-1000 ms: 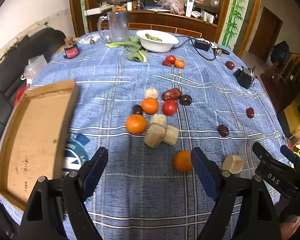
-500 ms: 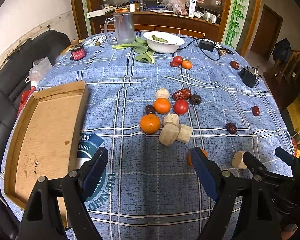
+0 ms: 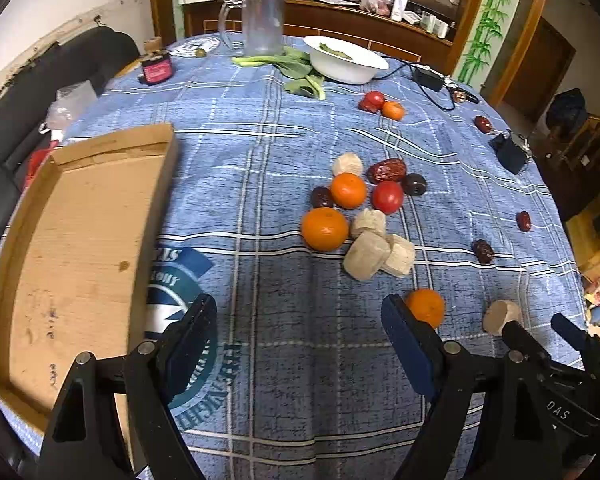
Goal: Organize fruits
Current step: 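Move the right gripper to the beige cube and close on it, then close the left gripper on an orange while the right gripper holds the beige cube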
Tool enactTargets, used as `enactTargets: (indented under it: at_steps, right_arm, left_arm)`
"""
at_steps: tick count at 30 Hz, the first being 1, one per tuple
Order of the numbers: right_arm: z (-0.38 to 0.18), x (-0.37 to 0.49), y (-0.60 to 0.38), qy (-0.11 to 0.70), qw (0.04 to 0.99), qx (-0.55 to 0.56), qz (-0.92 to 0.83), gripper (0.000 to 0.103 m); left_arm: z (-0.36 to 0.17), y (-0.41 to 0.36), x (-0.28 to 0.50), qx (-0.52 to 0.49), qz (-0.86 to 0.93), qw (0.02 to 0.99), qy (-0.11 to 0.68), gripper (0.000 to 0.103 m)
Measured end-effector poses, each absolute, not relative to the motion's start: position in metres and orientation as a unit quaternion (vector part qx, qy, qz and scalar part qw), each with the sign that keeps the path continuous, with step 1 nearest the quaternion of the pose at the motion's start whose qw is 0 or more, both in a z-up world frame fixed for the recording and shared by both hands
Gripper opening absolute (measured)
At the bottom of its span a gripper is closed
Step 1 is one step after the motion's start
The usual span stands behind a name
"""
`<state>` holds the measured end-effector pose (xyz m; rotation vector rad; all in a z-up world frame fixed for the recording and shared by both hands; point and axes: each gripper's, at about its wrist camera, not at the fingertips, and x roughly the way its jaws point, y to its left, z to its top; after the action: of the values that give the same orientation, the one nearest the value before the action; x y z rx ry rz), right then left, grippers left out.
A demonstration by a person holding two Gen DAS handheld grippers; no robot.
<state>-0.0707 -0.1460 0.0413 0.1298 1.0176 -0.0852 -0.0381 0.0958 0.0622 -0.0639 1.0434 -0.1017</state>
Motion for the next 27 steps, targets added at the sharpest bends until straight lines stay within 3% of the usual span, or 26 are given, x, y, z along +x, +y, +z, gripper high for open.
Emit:
enactTargets:
  at_steps: [2,5,7,18,20,21,27]
  right_arm:
    - [0.042,-0.071,-0.146,0.487,0.871,0.064,-0.035,0.099]
    - [0.042,-0.071,-0.142,0.486,0.872,0.061,-0.019,0.095]
    - [0.042,-0.07,-0.14,0.486,0.872,0.058,-0.011,0.091]
    - [0.027,-0.055,-0.137,0.504,0.86,0.069,0.031,0.068]
    - [0.023,-0.053,-0.14,0.512,0.855,0.08,0.036,0.049]
    - [0.02,-0.053,-0.143,0.516,0.852,0.085,0.038,0.046]
    - [0.021,-0.057,-0.149,0.515,0.851,0.089,0.044,0.045]
  left_arm:
    - [0.059,0.093,-0.035,-0.04,-0.068,0.861,0.503,0.079]
    - [0.052,0.087,-0.032,-0.051,-0.096,0.848,0.519,0.061]
    - [0.049,0.08,-0.032,-0.056,-0.12,0.841,0.524,0.054]
    - [0.044,0.056,-0.033,-0.06,-0.172,0.83,0.527,0.054]
    - [0.041,0.052,-0.032,-0.061,-0.175,0.826,0.532,0.054]
    - [0.04,0.051,-0.032,-0.062,-0.177,0.825,0.533,0.054]
    - [0.031,0.032,-0.026,-0.057,-0.192,0.818,0.539,0.05]
